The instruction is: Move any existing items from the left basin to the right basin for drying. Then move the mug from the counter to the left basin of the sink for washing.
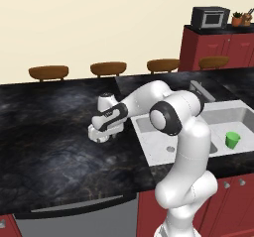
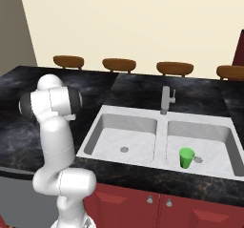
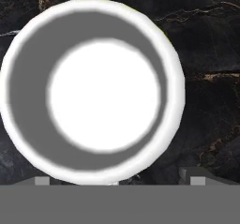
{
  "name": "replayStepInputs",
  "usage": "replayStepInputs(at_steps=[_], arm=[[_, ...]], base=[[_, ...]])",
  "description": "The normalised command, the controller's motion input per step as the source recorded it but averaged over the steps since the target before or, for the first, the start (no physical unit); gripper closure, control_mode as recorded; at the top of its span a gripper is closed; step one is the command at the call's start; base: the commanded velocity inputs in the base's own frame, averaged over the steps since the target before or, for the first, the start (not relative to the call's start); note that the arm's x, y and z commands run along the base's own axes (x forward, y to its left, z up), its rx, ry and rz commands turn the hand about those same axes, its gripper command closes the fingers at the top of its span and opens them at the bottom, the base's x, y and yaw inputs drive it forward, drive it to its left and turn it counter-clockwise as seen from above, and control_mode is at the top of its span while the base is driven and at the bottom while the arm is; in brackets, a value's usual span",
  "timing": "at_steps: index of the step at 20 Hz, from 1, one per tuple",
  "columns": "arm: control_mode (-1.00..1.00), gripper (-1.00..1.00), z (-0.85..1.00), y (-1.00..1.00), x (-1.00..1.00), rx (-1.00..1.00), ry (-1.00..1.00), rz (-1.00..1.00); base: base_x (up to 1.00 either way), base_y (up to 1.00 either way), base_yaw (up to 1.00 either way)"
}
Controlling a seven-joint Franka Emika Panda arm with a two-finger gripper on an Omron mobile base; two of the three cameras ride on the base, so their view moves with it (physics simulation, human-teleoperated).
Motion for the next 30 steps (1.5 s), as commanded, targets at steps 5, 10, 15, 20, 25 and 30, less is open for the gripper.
replayStepInputs(at_steps=[5, 10, 15, 20, 25, 30], arm=[[-1.00, -1.00, 0.00, 0.00, 0.00, 0.00, 0.00, 0.00], [-1.00, -1.00, 0.00, 0.00, 0.00, 0.00, 0.00, 0.00], [-1.00, -1.00, 0.00, 0.00, 0.00, 0.00, 0.00, 0.00], [-1.00, -1.00, 0.00, -0.03, -0.01, 0.00, 0.00, -0.01], [-1.00, -1.00, 0.00, -0.06, -0.04, 0.00, 0.00, -0.01], [-1.00, -1.00, 0.00, -0.03, -0.02, 0.00, 0.00, -0.01]], base=[[0.00, 0.00, 0.00], [0.00, 0.00, 0.00], [0.00, 0.00, 0.00], [0.00, 0.00, 0.00], [0.00, 0.00, 0.00], [0.00, 0.00, 0.00]])
